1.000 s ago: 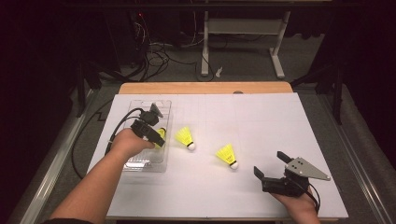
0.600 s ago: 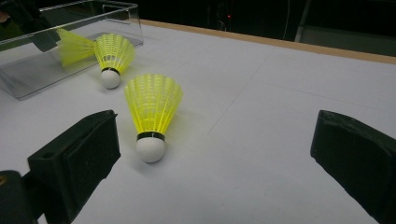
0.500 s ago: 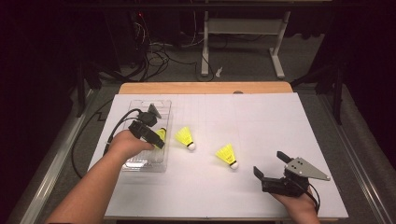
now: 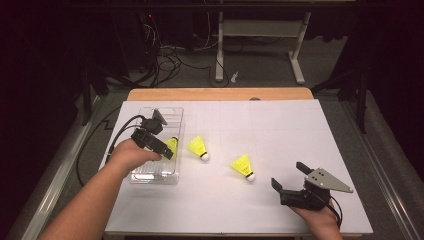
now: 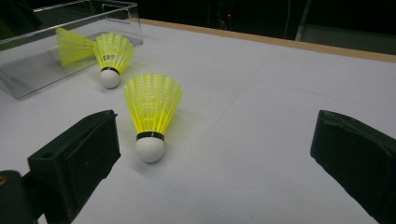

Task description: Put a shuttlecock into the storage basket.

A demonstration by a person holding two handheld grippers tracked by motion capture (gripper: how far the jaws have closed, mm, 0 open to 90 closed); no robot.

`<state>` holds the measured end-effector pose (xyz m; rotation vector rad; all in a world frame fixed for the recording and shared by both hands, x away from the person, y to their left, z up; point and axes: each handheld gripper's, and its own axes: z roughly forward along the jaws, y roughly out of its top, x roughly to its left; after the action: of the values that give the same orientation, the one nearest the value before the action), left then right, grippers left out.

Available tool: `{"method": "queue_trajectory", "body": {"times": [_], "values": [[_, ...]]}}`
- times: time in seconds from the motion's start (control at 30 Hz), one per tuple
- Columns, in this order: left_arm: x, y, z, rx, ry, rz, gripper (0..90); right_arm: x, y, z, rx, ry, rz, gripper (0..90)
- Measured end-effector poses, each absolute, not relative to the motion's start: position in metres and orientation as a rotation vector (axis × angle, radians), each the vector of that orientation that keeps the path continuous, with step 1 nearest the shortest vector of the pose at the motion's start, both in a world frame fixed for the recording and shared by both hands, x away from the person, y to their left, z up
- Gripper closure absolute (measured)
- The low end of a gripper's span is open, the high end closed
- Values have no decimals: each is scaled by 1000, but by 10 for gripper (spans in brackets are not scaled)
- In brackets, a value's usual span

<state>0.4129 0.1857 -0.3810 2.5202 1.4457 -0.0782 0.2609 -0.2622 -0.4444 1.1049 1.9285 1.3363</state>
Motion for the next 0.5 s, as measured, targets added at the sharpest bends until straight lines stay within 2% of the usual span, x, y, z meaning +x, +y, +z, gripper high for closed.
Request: {"method": "queue_trajectory", "body": {"times": [0.5], "values": [[409, 191, -385, 2496, 1476, -114, 84, 261, -263, -445, 1110, 1931, 1333, 19]]}}
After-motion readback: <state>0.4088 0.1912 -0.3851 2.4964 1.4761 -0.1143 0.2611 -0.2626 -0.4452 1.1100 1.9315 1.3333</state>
